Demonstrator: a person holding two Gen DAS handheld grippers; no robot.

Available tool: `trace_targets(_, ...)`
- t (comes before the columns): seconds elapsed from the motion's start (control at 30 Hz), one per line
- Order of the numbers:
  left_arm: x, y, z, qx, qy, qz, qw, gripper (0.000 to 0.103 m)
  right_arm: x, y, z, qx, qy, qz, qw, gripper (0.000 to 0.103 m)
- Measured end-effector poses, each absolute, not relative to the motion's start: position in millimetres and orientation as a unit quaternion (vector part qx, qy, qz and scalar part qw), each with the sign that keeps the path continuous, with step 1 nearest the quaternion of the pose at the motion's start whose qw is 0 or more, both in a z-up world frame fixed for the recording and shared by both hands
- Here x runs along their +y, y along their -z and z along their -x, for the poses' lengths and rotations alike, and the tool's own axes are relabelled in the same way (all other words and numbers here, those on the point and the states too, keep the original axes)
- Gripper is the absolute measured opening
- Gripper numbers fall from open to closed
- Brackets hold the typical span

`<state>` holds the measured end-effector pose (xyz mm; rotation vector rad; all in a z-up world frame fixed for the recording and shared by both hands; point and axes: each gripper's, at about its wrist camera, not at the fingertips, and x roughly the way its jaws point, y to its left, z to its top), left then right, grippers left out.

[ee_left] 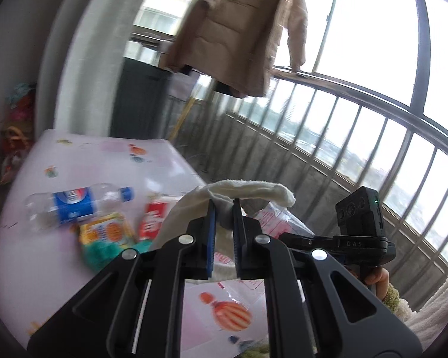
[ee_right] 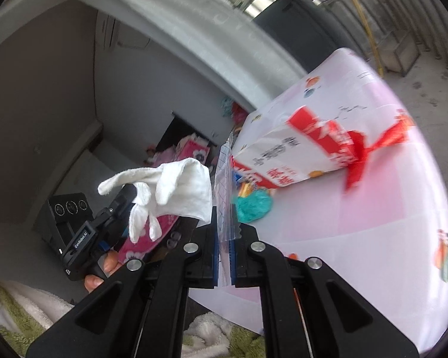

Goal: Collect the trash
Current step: 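Lift the glove and the clear bag off the table with both tools, then carry glove and clear bag over the blue wastebasket and open both tools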

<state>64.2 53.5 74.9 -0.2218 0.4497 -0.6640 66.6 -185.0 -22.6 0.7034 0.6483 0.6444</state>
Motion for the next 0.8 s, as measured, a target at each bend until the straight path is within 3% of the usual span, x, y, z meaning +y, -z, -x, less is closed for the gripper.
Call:
trace_targets(0.3, -67.8, -88.5, -99.0, 0.235, 0.452, 0.061, 0.858, 0.008, -294.3, 14.6, -0.9, 0.236, -0.17, -0.379, 0.878, 0.006)
trace_targets(0.53, -196.7, -76.8, -137.0, 0.288, 0.548, 0.035, 0.784, 0.008, -381.9, 24.8, 69.2, 0.187, 0.032, -0.4, 0.897, 0.006)
trace_targets(0.8, -354.2, -12.1, -157.4, 0.398, 0.578, -0.038, 0.712, 0.008, -452.4, 78.5, 99.0, 0.239, 0.249, -0.416, 0.841, 0.006)
